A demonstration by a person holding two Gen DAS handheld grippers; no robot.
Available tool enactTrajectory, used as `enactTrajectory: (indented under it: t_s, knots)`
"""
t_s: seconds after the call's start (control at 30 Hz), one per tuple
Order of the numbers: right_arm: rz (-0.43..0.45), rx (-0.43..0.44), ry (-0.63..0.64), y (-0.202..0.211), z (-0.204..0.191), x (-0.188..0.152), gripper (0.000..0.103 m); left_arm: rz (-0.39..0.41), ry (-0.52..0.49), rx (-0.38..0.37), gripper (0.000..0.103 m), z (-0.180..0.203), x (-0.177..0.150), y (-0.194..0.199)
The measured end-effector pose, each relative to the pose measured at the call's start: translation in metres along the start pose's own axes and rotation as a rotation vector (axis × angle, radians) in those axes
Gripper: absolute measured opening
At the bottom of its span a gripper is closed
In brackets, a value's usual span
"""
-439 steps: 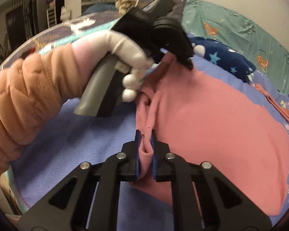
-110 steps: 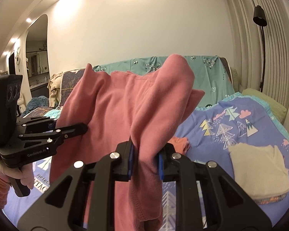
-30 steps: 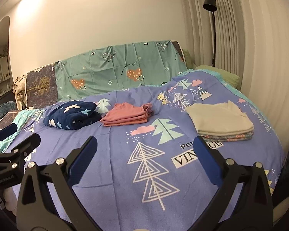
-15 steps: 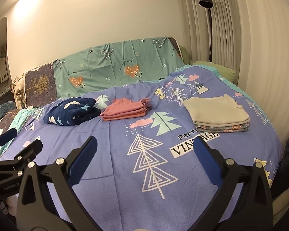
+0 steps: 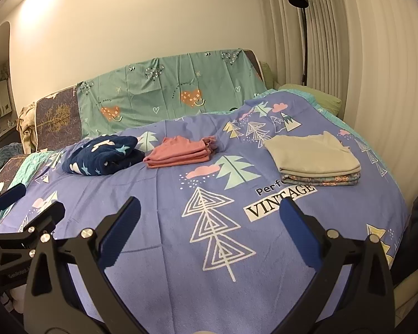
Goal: Fold small clothes
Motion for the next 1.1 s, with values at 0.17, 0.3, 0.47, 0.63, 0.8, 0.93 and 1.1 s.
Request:
enactTrajectory:
  t_s: [0.17,0.3,0.47,0.63,0.8,0.93,1.1]
  knots:
    - [-0.01,0.001,-0.002,-0.003,0.001,-0.002,0.101,-0.011,0.0,0.0,0.102,0.002,-0.003,-0.002]
    - [-0.011,0.0,-0.001,-0.003,0.001,-0.003,0.101,-0.017,0.005,-0.001,0.102,0.001,-0.003,-0.003]
    - [-0.019,0.002,-0.002,-0.006,0.003,-0.006,0.101,-0.024,0.004,-0.001,0.102,0.002,-0.003,-0.005]
    - [-0.028,0.006,-0.001,-0.008,0.003,-0.008,0.101,-0.026,0.003,0.0,0.102,0.003,-0.004,-0.005]
    - [-0.03,0.008,0.01,-0.007,0.0,-0.01,0.101,-0.034,0.012,0.0,0.102,0.002,-0.005,-0.007]
    - [-0.032,0.008,0.009,-0.008,0.0,-0.009,0.101,-0.036,0.013,0.004,0.102,0.002,-0.005,-0.007]
    - [-0.04,0.013,0.019,-0.007,-0.003,-0.013,0.101,-0.039,0.011,0.002,0.102,0.002,-0.005,-0.007]
Point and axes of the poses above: each gripper's, at about its wrist camera, not at the fingertips, and y roughly against the way its jaws point, z to its right, x to its top, the point moved 5 cm from there along -y, roughly the way its jaws point, and after that the axes turned 3 degrees about -x, right-handed, at the moved point
